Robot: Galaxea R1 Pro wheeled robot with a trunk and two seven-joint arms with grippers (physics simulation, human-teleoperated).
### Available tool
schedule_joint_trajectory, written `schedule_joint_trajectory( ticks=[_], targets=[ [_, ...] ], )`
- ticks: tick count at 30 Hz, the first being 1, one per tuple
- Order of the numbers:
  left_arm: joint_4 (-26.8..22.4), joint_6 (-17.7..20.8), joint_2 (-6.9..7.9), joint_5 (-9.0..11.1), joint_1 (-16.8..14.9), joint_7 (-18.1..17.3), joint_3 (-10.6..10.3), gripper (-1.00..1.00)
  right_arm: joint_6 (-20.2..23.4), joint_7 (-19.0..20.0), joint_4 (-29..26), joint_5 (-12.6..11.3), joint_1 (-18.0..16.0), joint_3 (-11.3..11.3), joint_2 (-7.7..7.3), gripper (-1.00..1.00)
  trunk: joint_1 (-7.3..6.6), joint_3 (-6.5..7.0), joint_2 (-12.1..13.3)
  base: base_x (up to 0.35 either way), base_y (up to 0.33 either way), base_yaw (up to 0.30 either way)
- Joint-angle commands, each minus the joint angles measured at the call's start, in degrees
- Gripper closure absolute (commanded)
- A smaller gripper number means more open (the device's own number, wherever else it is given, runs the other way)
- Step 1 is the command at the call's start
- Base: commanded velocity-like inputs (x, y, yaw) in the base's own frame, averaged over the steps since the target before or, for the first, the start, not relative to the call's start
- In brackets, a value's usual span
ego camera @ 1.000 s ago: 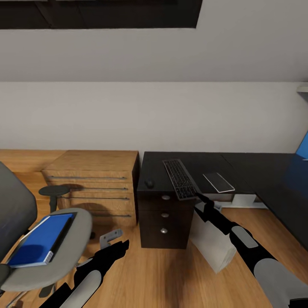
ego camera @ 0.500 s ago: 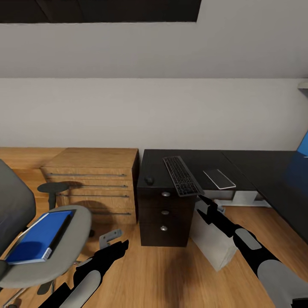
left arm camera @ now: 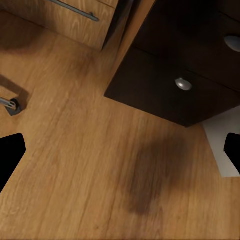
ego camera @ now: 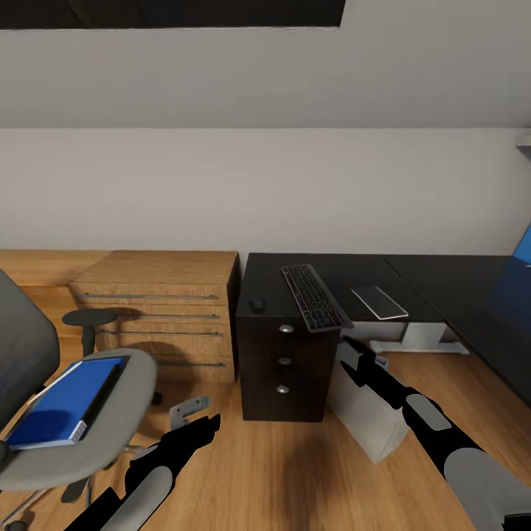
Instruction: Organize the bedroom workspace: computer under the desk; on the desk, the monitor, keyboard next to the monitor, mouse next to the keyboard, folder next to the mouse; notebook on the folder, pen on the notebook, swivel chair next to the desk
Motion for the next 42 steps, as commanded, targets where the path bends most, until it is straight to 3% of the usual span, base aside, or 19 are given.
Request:
schedule_joint_trajectory(
  ticks=[1, 9, 19, 24, 28, 42],
  targets=[
    [0.0, 0.1, 0.04, 0.2, -0.1, 0.4, -0.1, -1.0, 0.1, 0.2, 0.1, -0.4, -0.1, 0.3, -0.06, -1.0, 0.22, -0.24, -0.4, 0.0, 0.0, 0.0],
    [0.0, 0.1, -0.02, 0.4, -0.1, 0.4, -0.1, -1.0, 0.1, 0.2, 0.1, -0.4, -0.1, 0.3, -0.06, -1.0, 1.98, -1.68, -3.7, 0.0, 0.0, 0.0],
    [0.5, 0.2, -0.13, 0.3, -0.1, 0.4, -0.2, -1.0, 0.1, 0.2, 0.1, -0.4, -0.1, 0.3, -0.06, -1.0, 1.98, -1.68, -3.7, 0.0, 0.0, 0.0],
    [0.6, 0.3, -0.06, 0.0, -0.1, 0.3, -3.4, -1.0, -0.2, 0.2, 0.1, -0.4, -0.1, 0.3, -0.06, -1.0, 1.98, -1.68, -3.7, 0.123, -0.013, 0.0],
    [0.6, 0.2, -0.05, -0.1, -0.1, 0.4, -4.2, -1.0, -0.4, 0.1, 0.1, -0.4, -0.1, 0.3, -0.06, -1.0, 1.98, -1.68, -3.7, 0.073, -0.005, 0.0],
    [0.6, 0.2, -0.05, -0.1, -0.1, 0.4, -4.4, -1.0, -1.6, 0.0, 0.1, -0.4, -0.1, 0.4, 0.12, -1.0, 1.98, -1.68, -3.7, 0.12, 0.0, 0.0]
  ],
)
